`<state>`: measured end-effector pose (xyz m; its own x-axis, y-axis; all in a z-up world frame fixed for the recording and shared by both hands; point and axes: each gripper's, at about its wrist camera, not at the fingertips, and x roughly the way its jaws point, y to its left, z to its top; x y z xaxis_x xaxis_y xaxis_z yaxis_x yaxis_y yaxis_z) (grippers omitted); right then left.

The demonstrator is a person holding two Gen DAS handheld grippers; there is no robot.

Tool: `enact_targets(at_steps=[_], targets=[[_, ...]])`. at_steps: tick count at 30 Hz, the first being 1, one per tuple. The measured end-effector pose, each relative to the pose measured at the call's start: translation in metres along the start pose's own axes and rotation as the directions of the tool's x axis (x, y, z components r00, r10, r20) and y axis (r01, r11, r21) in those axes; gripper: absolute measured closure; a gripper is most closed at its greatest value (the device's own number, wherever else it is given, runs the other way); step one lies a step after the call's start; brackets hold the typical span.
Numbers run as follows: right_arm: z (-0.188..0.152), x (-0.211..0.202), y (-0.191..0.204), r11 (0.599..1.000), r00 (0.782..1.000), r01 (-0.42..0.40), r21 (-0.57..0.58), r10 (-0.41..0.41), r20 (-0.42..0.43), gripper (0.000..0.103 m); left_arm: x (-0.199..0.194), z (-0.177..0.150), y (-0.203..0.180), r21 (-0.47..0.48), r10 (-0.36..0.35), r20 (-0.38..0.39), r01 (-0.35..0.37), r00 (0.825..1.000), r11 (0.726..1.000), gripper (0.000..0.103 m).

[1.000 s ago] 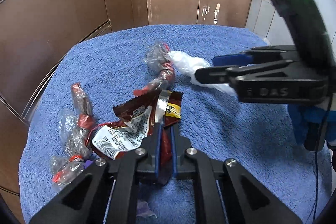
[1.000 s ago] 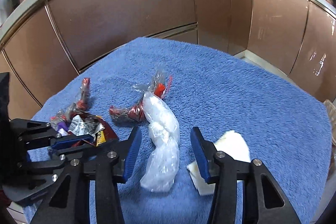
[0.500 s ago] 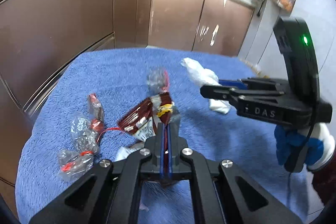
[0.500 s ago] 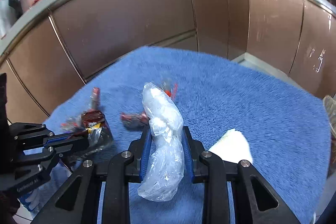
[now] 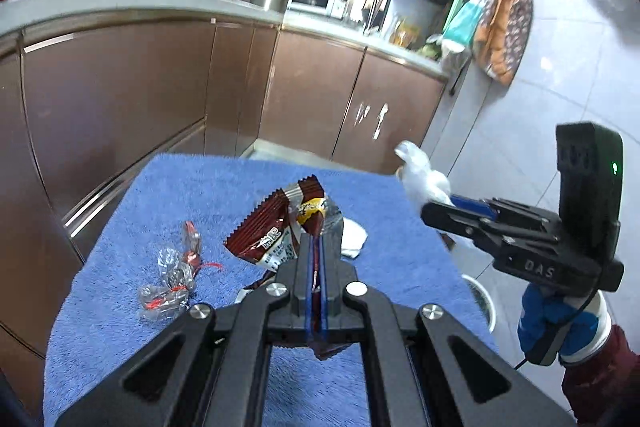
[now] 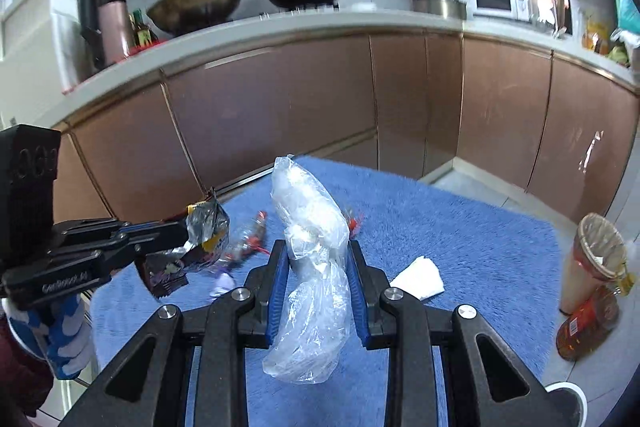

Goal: Collect trash
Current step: 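Carry the brown wrapper and clear bag to the bin and release both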

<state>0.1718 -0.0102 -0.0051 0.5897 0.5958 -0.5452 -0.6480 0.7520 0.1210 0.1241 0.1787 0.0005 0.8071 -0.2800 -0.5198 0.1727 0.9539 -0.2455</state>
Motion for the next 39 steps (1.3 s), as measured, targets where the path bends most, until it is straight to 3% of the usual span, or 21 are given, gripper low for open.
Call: enact_targets(at_steps=[10, 22, 32, 39], targets=[[-0.004, -0.102, 0.022, 0.999, 0.989, 0.042, -0.004, -0.041, 0.145, 0.077, -0.078, 0.006, -0.032, 0.037, 0.015, 0.110, -0.019, 0.994, 0.999, 0.101], [-0.020, -0.186, 0.009, 0.990, 0.956, 0.128, 0.066, -0.140, 0.258, 0.076, -0.118, 0.010, -0.074, 0.078, 0.008, 0.182, -0.023, 0.983, 0.997, 0.101], [-0.057, -0.226, -0.048, 0.945, 0.914, 0.251, 0.209, -0.302, 0.270, 0.076, -0.068, 0.011, -0.106, 0.094, -0.058, 0.111, 0.048, 0.992, 0.994, 0.101], [-0.098, -0.222, -0.110, 0.867, 0.884, 0.357, 0.348, -0.434, 0.172, 0.076, 0.014, 0.007, -0.158, 0.139, -0.139, -0.029, 0.142, 0.990, 0.980, 0.101]])
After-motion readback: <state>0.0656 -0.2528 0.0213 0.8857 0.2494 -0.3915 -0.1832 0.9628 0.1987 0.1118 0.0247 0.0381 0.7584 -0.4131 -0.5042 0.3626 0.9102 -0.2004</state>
